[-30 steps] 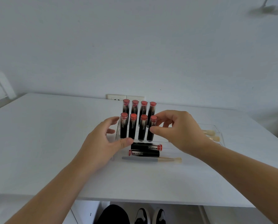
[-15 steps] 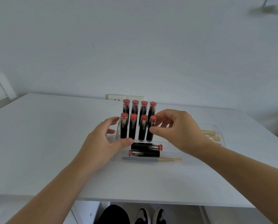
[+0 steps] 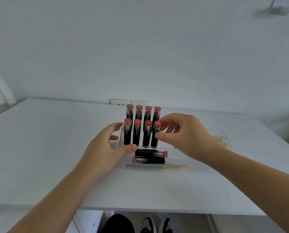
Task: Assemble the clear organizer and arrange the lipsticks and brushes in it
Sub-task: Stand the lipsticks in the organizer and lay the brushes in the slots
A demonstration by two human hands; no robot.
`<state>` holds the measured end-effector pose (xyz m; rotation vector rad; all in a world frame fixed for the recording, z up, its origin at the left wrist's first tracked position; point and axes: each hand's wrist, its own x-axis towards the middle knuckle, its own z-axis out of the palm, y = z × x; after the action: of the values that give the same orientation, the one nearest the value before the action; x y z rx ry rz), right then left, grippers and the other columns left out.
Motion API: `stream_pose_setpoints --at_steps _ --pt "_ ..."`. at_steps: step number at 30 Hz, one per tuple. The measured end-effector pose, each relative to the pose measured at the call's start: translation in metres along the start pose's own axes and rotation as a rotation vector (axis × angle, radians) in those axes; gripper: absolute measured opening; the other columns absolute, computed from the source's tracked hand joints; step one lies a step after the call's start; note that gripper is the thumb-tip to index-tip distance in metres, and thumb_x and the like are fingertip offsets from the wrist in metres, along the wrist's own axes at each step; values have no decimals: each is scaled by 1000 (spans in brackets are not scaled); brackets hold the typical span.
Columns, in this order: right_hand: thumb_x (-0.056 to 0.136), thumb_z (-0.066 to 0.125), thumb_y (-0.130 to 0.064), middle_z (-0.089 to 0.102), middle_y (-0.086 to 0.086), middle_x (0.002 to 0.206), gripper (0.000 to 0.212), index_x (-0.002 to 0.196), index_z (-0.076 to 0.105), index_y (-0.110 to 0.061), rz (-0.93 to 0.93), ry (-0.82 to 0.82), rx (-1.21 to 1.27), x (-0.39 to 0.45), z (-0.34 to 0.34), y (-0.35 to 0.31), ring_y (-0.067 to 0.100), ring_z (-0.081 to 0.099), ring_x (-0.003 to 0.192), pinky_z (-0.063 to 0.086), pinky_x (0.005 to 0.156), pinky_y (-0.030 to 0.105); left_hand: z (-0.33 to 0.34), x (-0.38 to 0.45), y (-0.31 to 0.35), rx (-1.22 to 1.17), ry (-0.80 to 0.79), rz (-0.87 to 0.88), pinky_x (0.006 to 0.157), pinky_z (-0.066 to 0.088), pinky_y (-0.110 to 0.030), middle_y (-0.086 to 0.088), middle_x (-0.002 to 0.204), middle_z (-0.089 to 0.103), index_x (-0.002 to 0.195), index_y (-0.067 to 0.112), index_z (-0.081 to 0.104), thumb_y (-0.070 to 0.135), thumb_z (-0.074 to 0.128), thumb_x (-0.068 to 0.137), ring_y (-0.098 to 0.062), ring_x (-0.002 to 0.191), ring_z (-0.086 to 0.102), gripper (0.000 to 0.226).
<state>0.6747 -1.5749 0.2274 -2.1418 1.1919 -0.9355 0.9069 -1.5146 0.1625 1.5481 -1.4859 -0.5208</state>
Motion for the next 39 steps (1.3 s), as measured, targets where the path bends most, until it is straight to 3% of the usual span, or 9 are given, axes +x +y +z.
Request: stream_pose_setpoints --at_steps 5,10,16,19,22,25,28,33,39 --pt "78 81 -28 68 -14 81 19 93 70 -31 -85 79 -121 -13 -18 1 -3 59 75 43 66 6 0 0 -1 4 6 0 96 44 -29 23 144 50 149 36 43 75 66 62 -3 120 55 98" --pt "84 75 -41 63 -17 82 13 94 70 -35 -193 -90 -413 -35 -19 1 -1 56 87 41 68 7 -3 -1 1 -30 50 1 89 44 -23 22 135 55 143 36 48 78 64 60 -2 114 58 95" --pt "92 63 -49 57 -18 86 27 114 69 -34 -274 -187 -606 -37 -13 2 1 50 79 34 69 17 -13 -12 5 -22 248 67 64 40 -13 11 92 60 96 35 58 65 71 66 -4 75 55 44" --pt "93 63 -45 54 -18 83 25 114 69 -32 -324 -171 -631 -37 -11 4 5 50 82 36 72 22 -15 -27 9 33 284 193 62 41 -8 9 82 57 85 36 55 62 72 70 -6 72 52 35" --pt "92 67 -39 51 -17 80 17 106 70 -29 -389 -146 -665 -39 -9 5 8 47 77 34 70 24 -11 -42 14 117 235 295 67 42 -10 16 82 55 85 34 58 60 71 75 -10 78 53 30" --pt "89 70 -34 53 -13 79 13 99 70 -26 -423 -151 -717 -40 -8 5 11 46 75 34 70 25 -5 -46 19 258 166 425 73 40 -9 23 87 56 92 26 66 47 73 81 3 82 51 24" --pt "84 77 -28 59 -8 74 11 91 72 -23 -447 -144 -764 -40 -8 3 15 50 69 40 67 27 2 -43 26 379 136 518 76 37 -9 16 94 65 98 22 72 41 71 84 6 81 45 23" --pt "82 77 -26 60 -6 69 8 81 70 -21 -499 -144 -802 -40 -6 1 18 55 64 50 64 32 9 -39 27 470 109 519 75 50 -30 10 96 69 100 20 75 31 81 83 -14 85 62 22" --pt "84 67 -27 62 -7 69 8 81 71 -21 -546 -106 -828 -40 -8 0 17 54 63 50 66 34 10 -37 28 466 91 498 75 51 -32 9 96 68 100 19 76 31 82 82 -14 85 63 22"
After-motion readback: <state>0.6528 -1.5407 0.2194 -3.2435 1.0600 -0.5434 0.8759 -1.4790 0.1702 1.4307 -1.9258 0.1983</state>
